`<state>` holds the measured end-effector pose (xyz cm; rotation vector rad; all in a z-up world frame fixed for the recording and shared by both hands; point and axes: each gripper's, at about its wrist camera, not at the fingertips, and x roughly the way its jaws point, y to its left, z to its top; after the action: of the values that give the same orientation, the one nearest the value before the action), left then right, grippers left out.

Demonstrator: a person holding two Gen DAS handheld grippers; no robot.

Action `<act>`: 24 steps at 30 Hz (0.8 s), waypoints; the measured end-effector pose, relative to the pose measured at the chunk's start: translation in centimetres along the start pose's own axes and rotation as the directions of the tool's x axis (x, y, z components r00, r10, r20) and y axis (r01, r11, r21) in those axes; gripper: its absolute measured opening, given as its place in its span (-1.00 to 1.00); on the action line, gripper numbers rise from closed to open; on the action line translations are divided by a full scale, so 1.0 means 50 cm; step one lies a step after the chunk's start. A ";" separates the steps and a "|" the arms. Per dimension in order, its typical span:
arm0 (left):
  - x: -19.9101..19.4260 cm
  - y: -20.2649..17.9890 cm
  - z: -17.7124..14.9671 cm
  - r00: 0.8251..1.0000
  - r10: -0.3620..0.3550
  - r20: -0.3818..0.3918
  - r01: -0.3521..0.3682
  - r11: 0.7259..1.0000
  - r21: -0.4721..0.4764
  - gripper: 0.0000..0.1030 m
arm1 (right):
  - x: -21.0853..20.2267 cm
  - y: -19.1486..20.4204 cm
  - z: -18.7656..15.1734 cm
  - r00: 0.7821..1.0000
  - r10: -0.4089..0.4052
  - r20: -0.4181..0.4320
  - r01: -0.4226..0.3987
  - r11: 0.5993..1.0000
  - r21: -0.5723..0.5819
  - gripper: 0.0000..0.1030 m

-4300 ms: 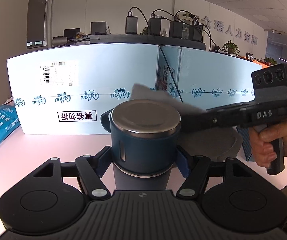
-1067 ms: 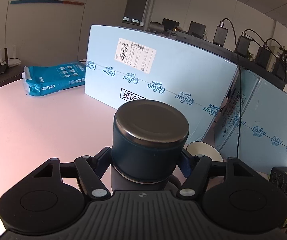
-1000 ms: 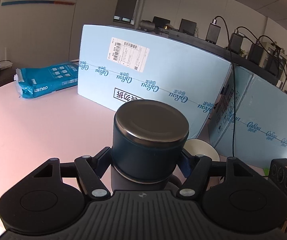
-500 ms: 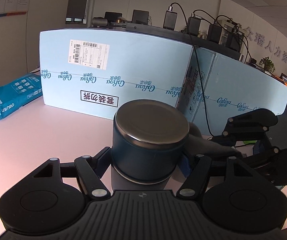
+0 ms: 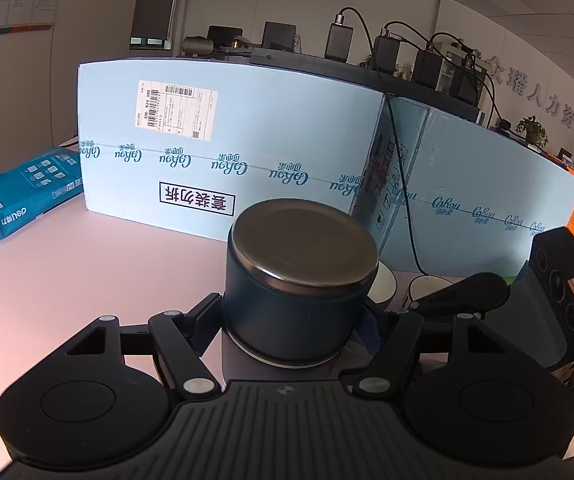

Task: Clean container
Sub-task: 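Rub the cloth along the tilted bottle body with the right gripper while the left gripper holds it, then wipe the cloth up the bottle body with the right gripper while the left gripper holds it upright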

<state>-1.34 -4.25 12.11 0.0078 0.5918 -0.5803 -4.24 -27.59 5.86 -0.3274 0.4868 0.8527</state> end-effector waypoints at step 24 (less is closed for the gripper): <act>0.009 -0.009 0.001 1.000 0.014 -0.019 -0.012 0.998 0.061 0.25 | -0.031 0.047 0.035 0.982 -0.161 0.104 0.186 0.926 -0.328 -0.69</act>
<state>-1.24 -4.87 11.99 0.0747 0.5924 -0.5860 -6.48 -26.33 7.96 -0.6424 0.2344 0.7702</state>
